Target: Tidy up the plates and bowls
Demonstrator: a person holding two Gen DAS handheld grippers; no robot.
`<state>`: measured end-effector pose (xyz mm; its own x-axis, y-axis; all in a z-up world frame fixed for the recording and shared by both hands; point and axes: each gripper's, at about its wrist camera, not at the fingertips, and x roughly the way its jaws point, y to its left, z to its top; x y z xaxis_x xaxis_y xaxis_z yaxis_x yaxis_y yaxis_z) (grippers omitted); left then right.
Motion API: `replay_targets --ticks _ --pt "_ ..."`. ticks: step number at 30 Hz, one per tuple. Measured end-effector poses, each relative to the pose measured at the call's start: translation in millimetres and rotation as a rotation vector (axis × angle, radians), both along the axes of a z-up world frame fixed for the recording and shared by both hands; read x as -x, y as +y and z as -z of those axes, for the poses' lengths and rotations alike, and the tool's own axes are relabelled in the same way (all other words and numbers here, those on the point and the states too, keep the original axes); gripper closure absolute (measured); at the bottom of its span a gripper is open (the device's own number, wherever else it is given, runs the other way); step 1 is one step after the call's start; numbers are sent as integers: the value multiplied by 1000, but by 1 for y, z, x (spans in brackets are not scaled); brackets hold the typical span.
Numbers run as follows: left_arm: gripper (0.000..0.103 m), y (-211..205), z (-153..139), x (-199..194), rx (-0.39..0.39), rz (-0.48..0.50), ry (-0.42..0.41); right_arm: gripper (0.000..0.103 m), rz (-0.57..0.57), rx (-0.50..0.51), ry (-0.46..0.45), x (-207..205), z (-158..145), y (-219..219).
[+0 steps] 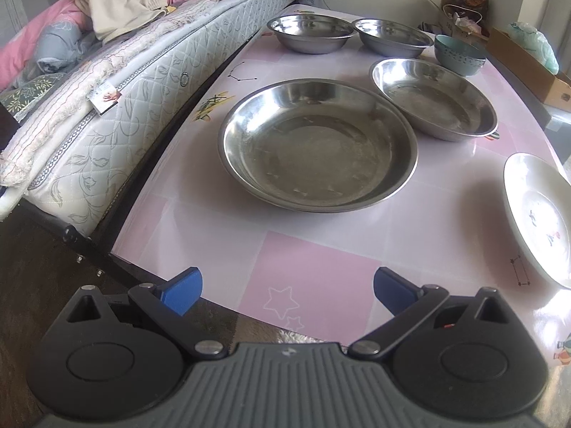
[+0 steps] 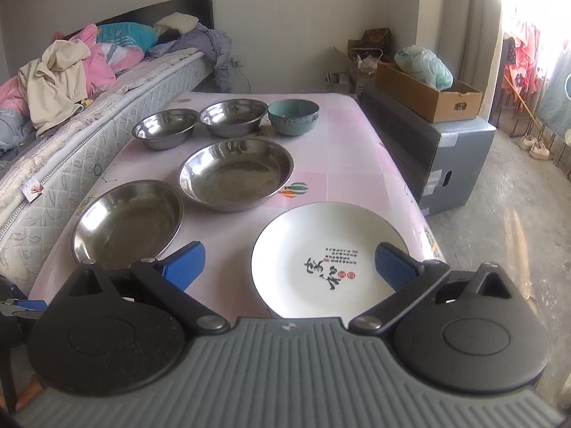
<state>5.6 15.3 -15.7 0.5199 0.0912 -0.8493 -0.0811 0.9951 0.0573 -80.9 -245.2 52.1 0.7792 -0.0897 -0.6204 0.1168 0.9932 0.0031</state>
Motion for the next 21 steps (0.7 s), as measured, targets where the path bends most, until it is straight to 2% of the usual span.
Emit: replay_targets --ticks 4,6,11,14,17,19,21 --pt "0 11 -5 -3 -7 -38 -19 1 -46 33 -115 6 -18 -1" --pt "0 16 -8 -5 -7 -54 -26 1 -74 21 -141 7 -22 -1" --pt "0 28 -13 -13 -12 -91 -38 1 -211 -134 -201 7 -24 -4" --pt "0 35 -15 -18 -11 -109 -39 1 -257 -217 -158 -5 -21 -1" --pt "0 43 -19 -26 -7 -123 -46 1 -297 -262 -29 -25 -13 8" --pt "0 47 -22 -32 -1 -133 -51 1 -311 -270 34 -36 -10 11" --pt "0 53 -25 -38 2 -145 -65 1 -303 -240 60 -44 -10 15"
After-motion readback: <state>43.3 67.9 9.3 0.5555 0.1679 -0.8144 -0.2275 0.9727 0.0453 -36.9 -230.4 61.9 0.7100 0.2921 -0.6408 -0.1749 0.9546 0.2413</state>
